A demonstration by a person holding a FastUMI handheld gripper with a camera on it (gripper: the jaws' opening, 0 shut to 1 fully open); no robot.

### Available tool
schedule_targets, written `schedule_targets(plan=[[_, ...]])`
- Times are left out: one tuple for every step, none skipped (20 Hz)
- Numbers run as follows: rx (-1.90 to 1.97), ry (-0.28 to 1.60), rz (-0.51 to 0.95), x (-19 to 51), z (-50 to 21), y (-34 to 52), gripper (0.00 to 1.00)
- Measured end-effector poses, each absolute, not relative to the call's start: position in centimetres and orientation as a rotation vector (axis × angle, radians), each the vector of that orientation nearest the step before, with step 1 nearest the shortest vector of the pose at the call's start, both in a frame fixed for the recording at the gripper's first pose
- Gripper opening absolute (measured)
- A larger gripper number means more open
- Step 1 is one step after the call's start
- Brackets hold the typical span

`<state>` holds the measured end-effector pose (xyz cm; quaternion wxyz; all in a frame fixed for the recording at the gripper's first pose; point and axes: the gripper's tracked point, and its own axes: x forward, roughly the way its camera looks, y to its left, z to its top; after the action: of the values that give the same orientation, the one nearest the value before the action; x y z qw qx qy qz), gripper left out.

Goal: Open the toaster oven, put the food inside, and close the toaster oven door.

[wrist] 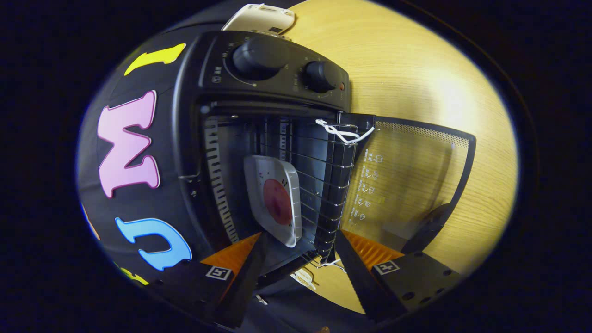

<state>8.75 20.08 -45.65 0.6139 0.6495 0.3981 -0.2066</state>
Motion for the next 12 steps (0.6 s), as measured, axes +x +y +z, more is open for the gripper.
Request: schedule_targets(plan=[[1.459,0.943,-0.412,7.9,-44.7,20.6,0.96],[1.416,0.96,-0.358,7.3,-43.7,21.0,0.97],[1.355,0.985,-0.29,6.3,-42.8,21.7,0.97],[1.287,0.999,-0.22,5.4,-42.0,22.1,0.97],[1.205,1.017,-0.14,4.4,-41.5,22.7,0.97],[1.101,1.037,-0.073,3.4,-41.2,23.0,0.97],[0.974,1.047,-0.018,2.0,-41.0,22.8,0.98],[0.831,1.058,0.029,0.8,-41.3,22.5,0.98],[0.694,1.066,0.063,-0.6,-42.0,22.1,0.98],[0.581,1.082,0.08,-1.8,-42.9,21.7,0.98],[0.5,1.106,0.092,-2.9,-43.5,21.6,0.98],[0.442,1.126,0.108,-3.9,-44.0,21.7,0.98]])
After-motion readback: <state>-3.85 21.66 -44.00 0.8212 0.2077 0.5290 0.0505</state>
